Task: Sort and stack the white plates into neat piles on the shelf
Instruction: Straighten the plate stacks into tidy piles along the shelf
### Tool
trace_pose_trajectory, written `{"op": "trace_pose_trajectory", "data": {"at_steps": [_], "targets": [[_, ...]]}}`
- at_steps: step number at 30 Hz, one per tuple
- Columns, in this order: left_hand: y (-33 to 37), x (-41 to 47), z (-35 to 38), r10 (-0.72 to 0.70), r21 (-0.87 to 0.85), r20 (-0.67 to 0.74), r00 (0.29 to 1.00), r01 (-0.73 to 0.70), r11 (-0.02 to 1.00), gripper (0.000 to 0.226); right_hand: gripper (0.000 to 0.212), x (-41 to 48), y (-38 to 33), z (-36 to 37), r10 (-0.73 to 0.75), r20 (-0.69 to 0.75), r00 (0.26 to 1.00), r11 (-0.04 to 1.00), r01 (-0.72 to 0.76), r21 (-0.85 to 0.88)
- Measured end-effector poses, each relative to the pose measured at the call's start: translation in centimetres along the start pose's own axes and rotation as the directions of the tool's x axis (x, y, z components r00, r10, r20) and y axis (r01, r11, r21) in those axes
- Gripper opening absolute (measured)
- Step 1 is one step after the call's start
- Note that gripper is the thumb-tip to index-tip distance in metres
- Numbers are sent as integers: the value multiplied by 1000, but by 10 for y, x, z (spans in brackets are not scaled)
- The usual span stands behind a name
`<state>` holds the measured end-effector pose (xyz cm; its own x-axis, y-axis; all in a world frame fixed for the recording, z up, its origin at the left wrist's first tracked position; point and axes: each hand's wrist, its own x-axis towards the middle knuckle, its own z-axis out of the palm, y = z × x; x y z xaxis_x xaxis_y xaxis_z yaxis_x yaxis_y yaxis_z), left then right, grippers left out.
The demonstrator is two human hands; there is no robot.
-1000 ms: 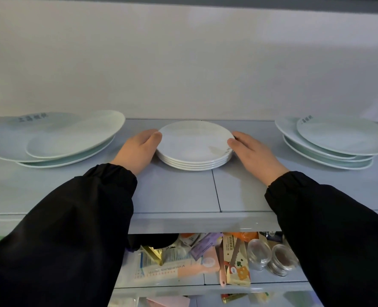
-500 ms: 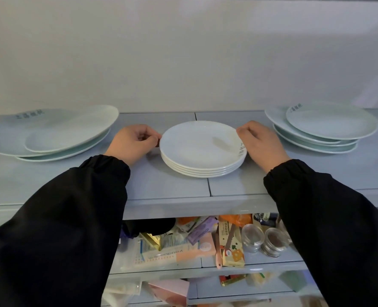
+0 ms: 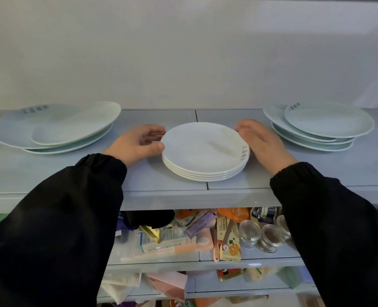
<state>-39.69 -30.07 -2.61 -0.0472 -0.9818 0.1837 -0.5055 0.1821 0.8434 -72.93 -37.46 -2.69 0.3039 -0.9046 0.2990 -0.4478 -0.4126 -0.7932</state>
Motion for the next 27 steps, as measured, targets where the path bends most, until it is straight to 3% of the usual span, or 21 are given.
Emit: {"op": "trace_pose_trajectory", "data": {"at_steps": [2,5,10,13,18,24,27], "targets": [[-2,-3,4,-12,20,109,994,10,1000,111,55,-8,7,-4,-66,164,984,997,60,37],[0,-7,10,6,74,175,985,-19,997,121,80,-14,10,-7,-112,318,942,989,136,-56],[0,-4,8,9,100,150,989,-24,995,129,105,-19,1,-7,-106,295,950,968,166,-187],[-4,-3,7,0,82,126,992,-10,997,118,100,-20,3,-7,-131,262,956,971,177,-161],[-2,-4,10,-12,94,59,998,6,996,91,69,-21,9,-6,-101,149,984,989,115,-91],[-6,-3,3,4,52,230,973,-17,999,137,74,-21,6,-5,-80,121,989,992,91,-84],[-6,-2,6,29,-7,249,968,-28,1000,130,71,-20,4,-4,-83,124,989,988,97,-117]]}}
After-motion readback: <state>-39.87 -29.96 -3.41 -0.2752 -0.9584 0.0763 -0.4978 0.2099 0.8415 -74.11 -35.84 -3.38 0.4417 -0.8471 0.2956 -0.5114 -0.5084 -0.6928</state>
